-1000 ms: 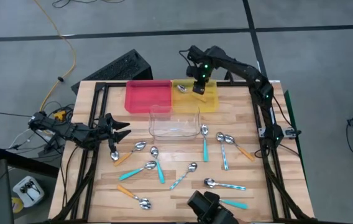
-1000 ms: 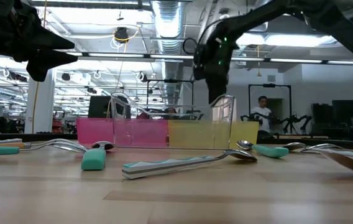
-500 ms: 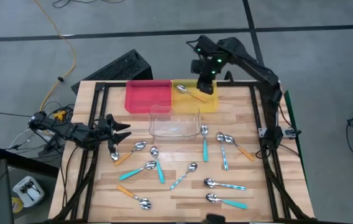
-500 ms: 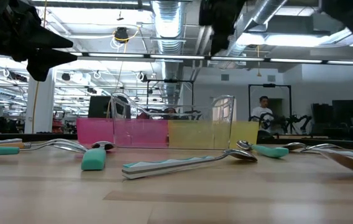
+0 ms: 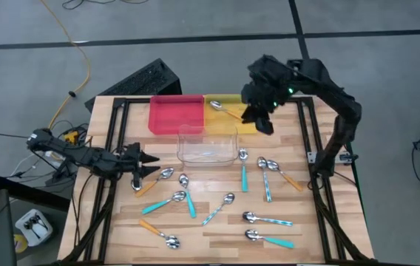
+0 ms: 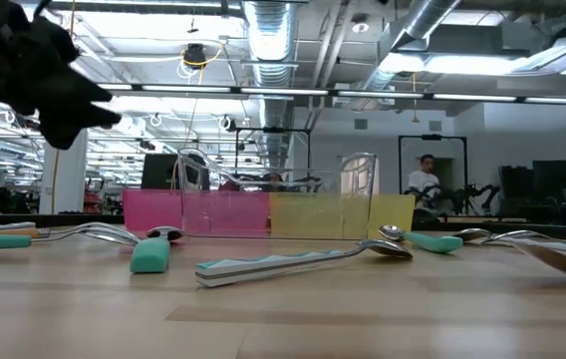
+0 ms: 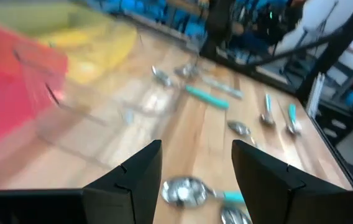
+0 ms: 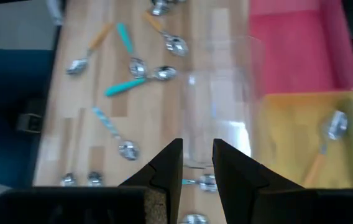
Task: Sort silverware by color (type)
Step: Put the light green spoon into the red bin
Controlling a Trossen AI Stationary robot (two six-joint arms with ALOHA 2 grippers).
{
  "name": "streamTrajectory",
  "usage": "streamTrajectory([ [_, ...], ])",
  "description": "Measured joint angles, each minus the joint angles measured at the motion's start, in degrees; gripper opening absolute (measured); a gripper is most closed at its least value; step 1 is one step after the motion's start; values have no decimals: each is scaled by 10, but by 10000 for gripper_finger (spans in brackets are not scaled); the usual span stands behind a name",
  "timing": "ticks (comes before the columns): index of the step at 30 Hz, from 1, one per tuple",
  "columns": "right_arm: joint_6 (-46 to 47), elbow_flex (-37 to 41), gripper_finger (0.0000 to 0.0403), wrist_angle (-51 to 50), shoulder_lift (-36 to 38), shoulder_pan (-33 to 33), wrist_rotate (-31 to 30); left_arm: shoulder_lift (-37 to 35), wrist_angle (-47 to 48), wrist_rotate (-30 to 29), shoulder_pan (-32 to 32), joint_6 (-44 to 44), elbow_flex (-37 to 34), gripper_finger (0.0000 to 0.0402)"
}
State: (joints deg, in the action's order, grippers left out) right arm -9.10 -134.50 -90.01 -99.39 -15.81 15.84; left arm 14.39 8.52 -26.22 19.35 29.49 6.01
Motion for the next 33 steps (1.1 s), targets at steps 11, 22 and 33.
streamTrajectory([
  [11, 58, 142, 114, 12, 62, 146, -127, 150, 63, 95, 0, 40, 92, 181],
  [22, 116, 554, 114, 313, 282, 149, -145, 262, 245, 90, 0, 122, 238, 181],
  [33, 222, 888, 114, 642, 460, 176, -144, 320, 309, 110, 22, 126, 270, 181],
])
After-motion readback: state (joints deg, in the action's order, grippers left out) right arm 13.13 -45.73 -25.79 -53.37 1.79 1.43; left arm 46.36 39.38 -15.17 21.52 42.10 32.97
